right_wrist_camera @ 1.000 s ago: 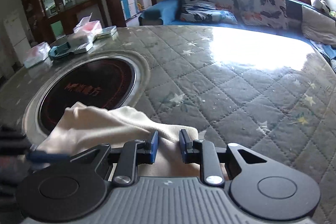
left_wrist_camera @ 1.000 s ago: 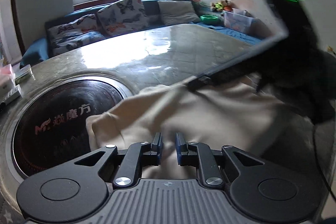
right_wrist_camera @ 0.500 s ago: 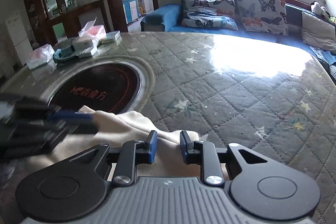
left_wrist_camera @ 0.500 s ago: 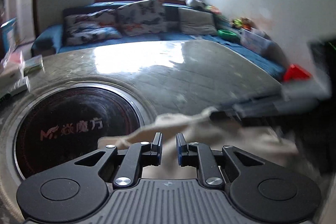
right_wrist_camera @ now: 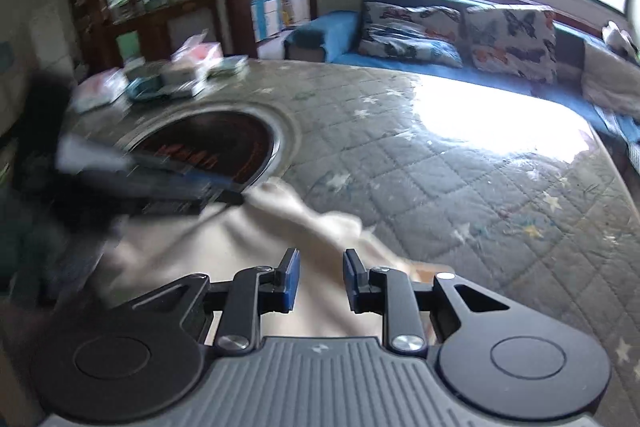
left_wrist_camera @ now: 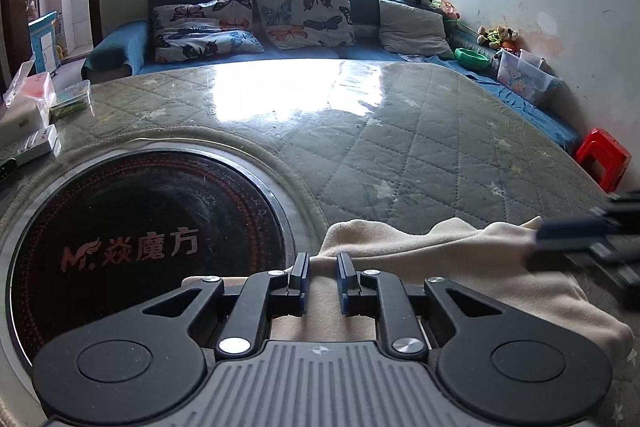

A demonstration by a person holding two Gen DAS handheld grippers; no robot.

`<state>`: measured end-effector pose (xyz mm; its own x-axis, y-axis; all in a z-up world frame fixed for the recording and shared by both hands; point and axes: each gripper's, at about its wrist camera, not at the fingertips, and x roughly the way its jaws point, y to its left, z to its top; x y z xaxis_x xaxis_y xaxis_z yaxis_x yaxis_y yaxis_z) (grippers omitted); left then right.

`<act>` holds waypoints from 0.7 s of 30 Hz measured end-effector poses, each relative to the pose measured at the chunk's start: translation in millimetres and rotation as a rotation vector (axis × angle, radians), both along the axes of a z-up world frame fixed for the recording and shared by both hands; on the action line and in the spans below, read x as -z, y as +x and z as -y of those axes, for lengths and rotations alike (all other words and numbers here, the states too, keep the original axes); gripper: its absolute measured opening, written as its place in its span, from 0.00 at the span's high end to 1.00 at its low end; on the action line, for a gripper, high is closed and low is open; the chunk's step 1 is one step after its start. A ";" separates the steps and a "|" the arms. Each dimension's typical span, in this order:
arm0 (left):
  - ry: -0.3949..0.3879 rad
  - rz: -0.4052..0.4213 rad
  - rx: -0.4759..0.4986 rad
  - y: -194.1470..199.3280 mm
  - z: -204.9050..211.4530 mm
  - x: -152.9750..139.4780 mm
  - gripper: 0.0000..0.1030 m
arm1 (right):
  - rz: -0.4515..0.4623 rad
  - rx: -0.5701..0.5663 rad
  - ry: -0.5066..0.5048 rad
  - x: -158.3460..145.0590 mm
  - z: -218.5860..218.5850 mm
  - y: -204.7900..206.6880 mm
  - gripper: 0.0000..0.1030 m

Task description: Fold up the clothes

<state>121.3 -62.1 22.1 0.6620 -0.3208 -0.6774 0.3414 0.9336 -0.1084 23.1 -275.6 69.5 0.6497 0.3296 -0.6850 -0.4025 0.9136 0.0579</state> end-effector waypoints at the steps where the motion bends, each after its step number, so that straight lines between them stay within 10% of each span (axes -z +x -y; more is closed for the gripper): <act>1: 0.001 0.001 -0.002 -0.4 0.4 0.0 0.83 | 0.005 -0.025 -0.016 -0.2 -1.1 -14.8 0.78; 10: 0.031 0.029 -0.019 -3.9 5.8 0.1 0.83 | -0.014 -0.097 -0.104 20.1 -4.2 -73.7 0.80; 21: -0.007 0.058 0.073 -57.2 -4.1 -19.3 0.83 | 0.047 0.012 -0.038 6.0 6.0 -6.0 0.79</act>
